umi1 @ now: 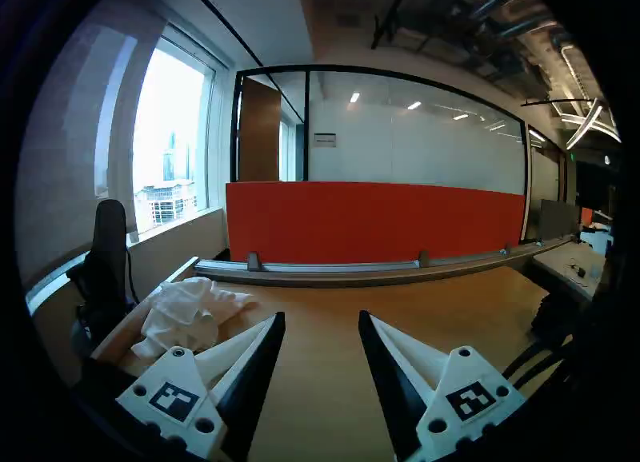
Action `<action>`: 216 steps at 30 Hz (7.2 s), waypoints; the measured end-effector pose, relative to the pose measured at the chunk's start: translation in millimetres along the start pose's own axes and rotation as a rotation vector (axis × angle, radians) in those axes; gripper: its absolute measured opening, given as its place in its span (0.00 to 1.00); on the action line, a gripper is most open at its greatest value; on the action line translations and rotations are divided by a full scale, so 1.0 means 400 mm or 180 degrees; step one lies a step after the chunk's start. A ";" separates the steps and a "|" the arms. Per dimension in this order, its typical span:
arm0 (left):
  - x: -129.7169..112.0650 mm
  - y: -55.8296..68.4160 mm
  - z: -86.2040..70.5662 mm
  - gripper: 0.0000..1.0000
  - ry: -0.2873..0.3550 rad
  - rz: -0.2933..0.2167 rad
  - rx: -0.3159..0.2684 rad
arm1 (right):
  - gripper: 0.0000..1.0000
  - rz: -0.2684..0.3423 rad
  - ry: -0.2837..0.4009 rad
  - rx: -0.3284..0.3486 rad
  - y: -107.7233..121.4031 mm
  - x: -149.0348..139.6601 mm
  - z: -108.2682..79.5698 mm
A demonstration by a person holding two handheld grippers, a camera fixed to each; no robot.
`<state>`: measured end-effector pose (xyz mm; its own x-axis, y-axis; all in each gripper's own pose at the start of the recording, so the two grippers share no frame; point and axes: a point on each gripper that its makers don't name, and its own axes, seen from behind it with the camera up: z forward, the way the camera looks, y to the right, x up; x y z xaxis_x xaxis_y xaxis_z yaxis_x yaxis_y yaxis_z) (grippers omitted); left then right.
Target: Fold towel
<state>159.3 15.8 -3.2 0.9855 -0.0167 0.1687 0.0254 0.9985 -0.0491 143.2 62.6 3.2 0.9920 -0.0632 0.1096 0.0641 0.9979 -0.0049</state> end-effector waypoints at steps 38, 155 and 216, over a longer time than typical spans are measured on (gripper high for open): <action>0.077 0.003 0.017 0.67 0.0405 0.0017 0.0031 | 1.00 0.0113 0.0086 0.0160 -0.221 0.103 0.005; -0.396 -0.051 0.078 0.67 0.0599 0.0071 0.0136 | 1.00 0.0091 0.0341 -0.0087 -0.190 -0.117 0.034; -0.412 -0.046 0.086 0.67 0.0605 0.0068 0.0137 | 1.00 0.0266 0.0355 0.0090 -0.194 -0.497 0.082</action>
<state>-9.3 1.9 3.8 0.9998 -0.0010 -0.0212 0.0008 1.0000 -0.0080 -62.5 -1.7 14.6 0.9998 0.0209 -0.0012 -0.0209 0.9996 0.0188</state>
